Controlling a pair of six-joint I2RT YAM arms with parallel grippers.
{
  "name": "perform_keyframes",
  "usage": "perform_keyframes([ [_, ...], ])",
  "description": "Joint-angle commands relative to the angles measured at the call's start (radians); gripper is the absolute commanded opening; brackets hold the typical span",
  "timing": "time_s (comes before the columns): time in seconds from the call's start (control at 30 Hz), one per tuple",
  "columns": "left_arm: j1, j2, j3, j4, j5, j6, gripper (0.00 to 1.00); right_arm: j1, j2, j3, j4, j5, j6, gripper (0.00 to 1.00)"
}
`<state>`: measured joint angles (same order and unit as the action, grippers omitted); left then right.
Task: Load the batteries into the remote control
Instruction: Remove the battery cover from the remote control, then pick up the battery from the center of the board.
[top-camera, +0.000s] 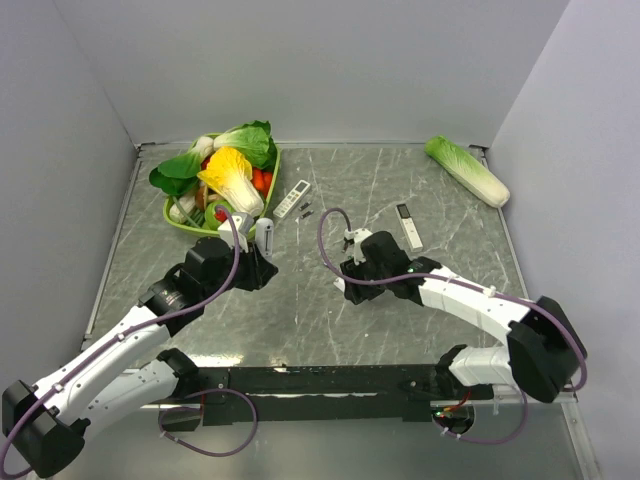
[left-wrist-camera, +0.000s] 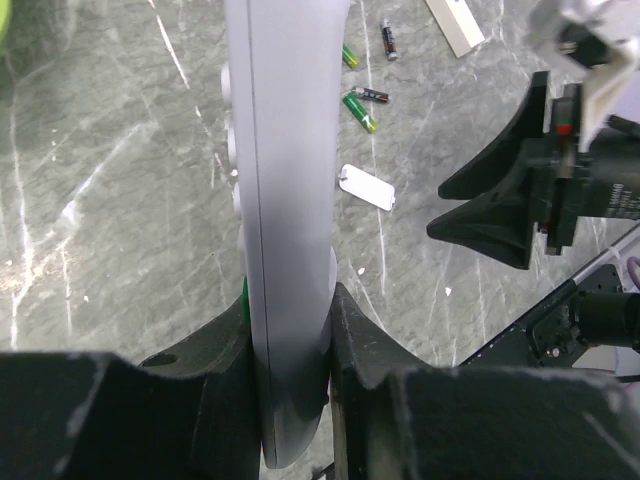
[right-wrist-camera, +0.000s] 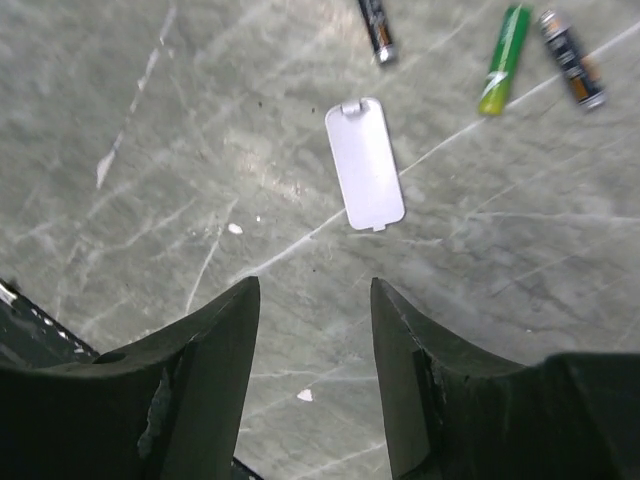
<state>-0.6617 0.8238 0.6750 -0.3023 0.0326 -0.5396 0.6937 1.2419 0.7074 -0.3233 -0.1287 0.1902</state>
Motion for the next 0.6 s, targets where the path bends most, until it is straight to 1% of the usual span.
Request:
perform_keyframes([
  [0.0,0.002,-0.048,0.024,0.011,-0.030,0.009,0.02,-0.029,0.088,0.084,-0.045,-0.052,-0.018,0.57],
  [0.1,0.002,-0.074,0.026,0.002,-0.060,0.015,0.03,-0.037,0.157,0.145,-0.072,-0.045,-0.047,0.57],
  [0.17,0.002,-0.081,0.040,-0.015,-0.065,0.021,0.02,-0.051,0.194,0.174,-0.094,-0.072,-0.061,0.57],
  [0.3,0.004,-0.127,0.011,0.008,-0.076,0.018,0.01,-0.060,0.225,0.231,-0.089,-0.094,-0.090,0.58],
  [0.4,0.002,-0.166,-0.069,0.109,-0.042,-0.039,0.01,-0.060,0.251,0.288,-0.100,-0.094,-0.112,0.61],
  [0.43,0.002,-0.178,-0.098,0.182,-0.040,-0.075,0.01,-0.059,0.266,0.305,-0.108,-0.094,-0.118,0.63],
  [0.47,0.002,-0.190,-0.161,0.224,-0.025,-0.091,0.01,-0.060,0.277,0.323,-0.124,-0.091,-0.127,0.64],
  [0.53,0.002,-0.228,-0.225,0.303,-0.005,-0.120,0.01,-0.060,0.309,0.378,-0.149,-0.084,-0.127,0.65],
  [0.57,0.002,-0.241,-0.286,0.403,0.007,-0.123,0.01,-0.060,0.320,0.392,-0.157,-0.089,-0.129,0.66],
])
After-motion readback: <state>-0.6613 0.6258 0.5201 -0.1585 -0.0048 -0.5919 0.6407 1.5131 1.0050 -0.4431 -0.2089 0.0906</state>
